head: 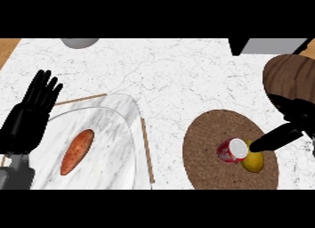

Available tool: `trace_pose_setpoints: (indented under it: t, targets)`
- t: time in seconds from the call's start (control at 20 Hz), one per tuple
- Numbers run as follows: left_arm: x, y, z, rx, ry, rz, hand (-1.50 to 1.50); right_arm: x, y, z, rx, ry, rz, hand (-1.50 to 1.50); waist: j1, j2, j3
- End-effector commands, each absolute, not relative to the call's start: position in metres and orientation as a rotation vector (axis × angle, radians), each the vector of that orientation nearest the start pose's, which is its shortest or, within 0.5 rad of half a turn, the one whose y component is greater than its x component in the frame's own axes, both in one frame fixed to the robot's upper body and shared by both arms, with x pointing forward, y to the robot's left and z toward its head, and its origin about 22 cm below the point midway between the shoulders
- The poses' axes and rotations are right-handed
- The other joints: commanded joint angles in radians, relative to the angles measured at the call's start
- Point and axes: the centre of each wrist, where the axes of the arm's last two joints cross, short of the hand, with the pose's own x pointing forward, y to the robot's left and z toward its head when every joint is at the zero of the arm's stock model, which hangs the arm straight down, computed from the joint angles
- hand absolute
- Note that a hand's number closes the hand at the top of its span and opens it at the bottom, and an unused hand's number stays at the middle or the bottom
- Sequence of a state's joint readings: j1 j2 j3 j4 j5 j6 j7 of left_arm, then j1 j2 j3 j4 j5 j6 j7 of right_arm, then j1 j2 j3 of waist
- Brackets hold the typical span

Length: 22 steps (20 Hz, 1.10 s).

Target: Pick the can from the placemat and place it in the bowl

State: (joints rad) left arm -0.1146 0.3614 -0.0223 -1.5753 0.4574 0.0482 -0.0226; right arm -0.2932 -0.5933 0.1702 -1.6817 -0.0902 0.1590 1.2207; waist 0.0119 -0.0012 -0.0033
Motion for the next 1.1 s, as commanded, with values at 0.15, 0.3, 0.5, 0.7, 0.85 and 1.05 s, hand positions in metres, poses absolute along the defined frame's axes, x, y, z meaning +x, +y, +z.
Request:
trace_pose_setpoints:
  t: [0.15,0.3,0.5,0.7,0.85,1.05]
  targets:
    - [0.276,0.279,0.047,-0.067,-1.691,0.075,0.00,0.285,-0.247,0.128,-0.466,-0.431,0.496,-1.50,-0.018,0.000,0.002]
    - [0.258,0.289,0.059,-0.074,-1.685,0.072,0.00,0.273,-0.249,0.122,-0.461,-0.427,0.466,-1.50,-0.011,-0.004,0.002]
    - [0.262,0.298,0.048,-0.068,-1.695,0.083,0.00,0.264,-0.235,0.122,-0.573,-0.477,0.458,-1.50,-0.015,-0.002,0.002]
    - [0.260,0.296,0.039,-0.080,-1.693,0.081,0.00,0.260,-0.214,0.096,-0.613,-0.504,0.465,-1.50,-0.011,0.001,0.002]
    - [0.265,0.306,0.070,-0.089,-1.694,0.087,0.00,0.254,-0.231,0.093,-0.629,-0.497,0.493,-1.50,-0.012,-0.001,0.003]
    - [0.271,0.297,0.051,-0.088,-1.685,0.064,0.00,0.257,-0.221,0.076,-0.625,-0.521,0.495,-1.50,-0.011,0.001,0.003]
